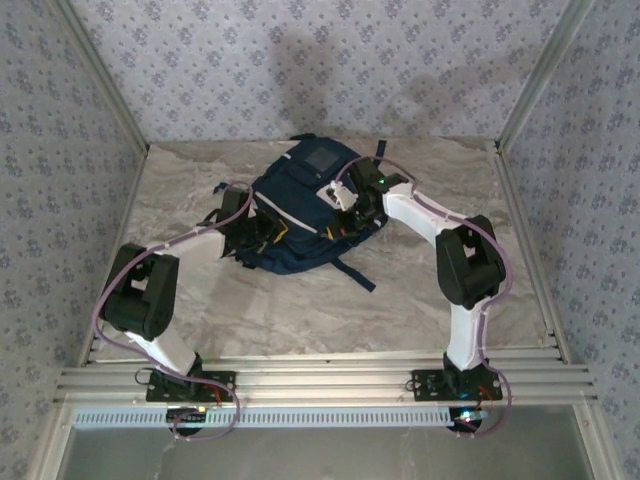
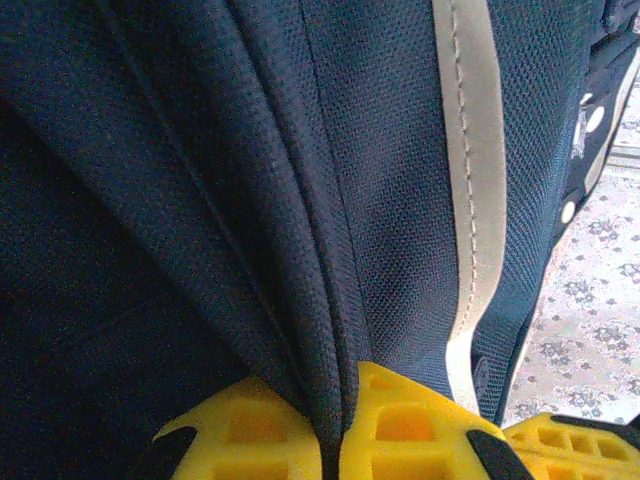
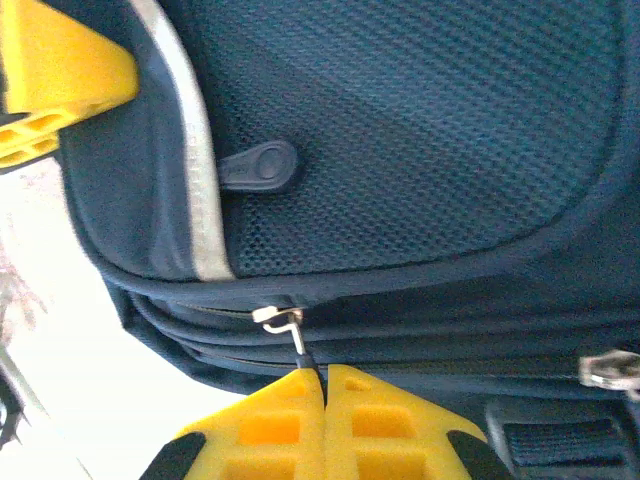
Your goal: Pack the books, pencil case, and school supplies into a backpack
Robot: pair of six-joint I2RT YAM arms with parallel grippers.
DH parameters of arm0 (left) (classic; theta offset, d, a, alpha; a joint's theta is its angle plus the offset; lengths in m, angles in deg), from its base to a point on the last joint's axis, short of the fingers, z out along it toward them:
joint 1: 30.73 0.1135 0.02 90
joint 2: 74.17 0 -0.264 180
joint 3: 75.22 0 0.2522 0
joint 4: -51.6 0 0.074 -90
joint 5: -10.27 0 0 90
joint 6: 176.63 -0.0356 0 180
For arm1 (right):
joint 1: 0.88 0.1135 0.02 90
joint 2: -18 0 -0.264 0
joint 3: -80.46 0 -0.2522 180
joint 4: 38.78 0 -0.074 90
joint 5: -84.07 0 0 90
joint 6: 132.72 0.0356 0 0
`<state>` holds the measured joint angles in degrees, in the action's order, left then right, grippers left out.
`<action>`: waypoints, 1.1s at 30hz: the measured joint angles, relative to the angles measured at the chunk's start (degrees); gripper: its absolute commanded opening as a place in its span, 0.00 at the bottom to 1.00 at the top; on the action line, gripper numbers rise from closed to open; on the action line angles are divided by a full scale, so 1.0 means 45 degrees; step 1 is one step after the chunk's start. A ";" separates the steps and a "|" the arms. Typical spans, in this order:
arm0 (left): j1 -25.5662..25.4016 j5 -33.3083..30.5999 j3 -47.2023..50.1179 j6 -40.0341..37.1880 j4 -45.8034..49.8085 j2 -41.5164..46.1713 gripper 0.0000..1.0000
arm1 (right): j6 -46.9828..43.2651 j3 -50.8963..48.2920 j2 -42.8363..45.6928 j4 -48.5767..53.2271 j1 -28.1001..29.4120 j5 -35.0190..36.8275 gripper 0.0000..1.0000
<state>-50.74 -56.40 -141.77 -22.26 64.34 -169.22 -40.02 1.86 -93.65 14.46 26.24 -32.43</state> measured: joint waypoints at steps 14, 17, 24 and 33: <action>0.0199 -0.1161 -0.2317 -0.2783 0.3521 0.0403 0.68 | 0.0753 -0.3249 0.3920 -0.1525 -0.1360 0.2025 0.69; 0.0219 -0.2696 -0.3045 -0.4075 0.4216 0.1239 0.71 | 0.1030 -0.5328 0.5921 -0.2803 -0.2365 0.3449 0.70; 0.0937 -0.8048 -0.2633 -0.7223 0.4692 0.3653 0.73 | 0.1078 -1.0331 0.7781 -0.7023 -0.5872 0.6358 0.71; 0.1467 -1.2575 0.2011 -1.1128 0.1549 0.4265 0.73 | 0.0423 -1.4047 0.7864 -1.3328 -0.6164 0.8048 0.70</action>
<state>-44.14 -112.99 -132.73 -72.33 71.31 -150.03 -38.12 -61.36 -58.27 -45.51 -1.50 3.78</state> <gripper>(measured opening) 0.733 0.706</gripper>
